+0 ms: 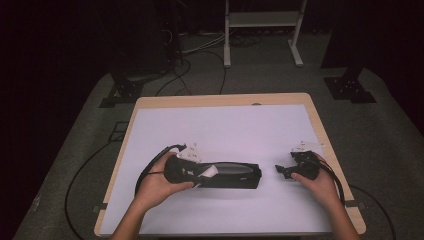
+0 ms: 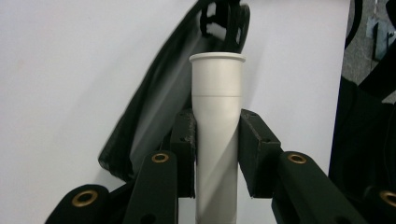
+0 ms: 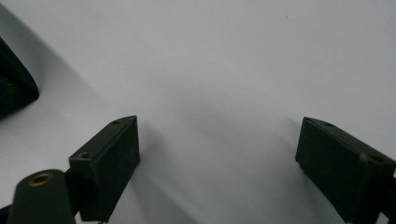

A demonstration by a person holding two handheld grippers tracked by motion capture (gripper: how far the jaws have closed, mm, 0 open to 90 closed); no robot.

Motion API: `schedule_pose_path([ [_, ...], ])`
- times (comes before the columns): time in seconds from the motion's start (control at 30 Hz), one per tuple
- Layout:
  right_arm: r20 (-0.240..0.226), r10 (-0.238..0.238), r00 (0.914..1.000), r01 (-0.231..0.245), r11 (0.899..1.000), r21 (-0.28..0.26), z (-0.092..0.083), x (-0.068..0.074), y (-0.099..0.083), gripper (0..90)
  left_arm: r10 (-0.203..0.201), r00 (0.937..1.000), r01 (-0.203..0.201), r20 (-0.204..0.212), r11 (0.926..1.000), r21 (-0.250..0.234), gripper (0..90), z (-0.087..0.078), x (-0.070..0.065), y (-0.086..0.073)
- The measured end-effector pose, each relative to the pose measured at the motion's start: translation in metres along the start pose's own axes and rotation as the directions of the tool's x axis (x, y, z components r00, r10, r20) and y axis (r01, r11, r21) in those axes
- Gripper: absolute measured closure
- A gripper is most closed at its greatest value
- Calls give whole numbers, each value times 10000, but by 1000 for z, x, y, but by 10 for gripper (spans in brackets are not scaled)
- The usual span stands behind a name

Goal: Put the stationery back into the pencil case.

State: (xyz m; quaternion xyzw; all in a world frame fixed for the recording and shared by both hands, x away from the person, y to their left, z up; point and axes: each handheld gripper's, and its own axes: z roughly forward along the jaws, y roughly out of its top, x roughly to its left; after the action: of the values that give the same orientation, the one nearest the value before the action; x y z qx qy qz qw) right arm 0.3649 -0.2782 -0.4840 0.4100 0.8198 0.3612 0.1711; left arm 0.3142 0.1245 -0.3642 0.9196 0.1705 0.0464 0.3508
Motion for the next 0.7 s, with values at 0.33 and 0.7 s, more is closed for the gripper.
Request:
schedule_pose_path([
  [0.33, 0, 12, 10000, -12, 10000, 3, 0, 0, 0, 125, 128, 9999, -129, -32, 9988, -465, 690, 2, 8, 16],
  [0.7, -5, 17, 10000, -17, 10000, 7, 0, 0, 0, 125, 542, 9985, -543, -30, 9961, -690, 690, 14, 18, 33],
])
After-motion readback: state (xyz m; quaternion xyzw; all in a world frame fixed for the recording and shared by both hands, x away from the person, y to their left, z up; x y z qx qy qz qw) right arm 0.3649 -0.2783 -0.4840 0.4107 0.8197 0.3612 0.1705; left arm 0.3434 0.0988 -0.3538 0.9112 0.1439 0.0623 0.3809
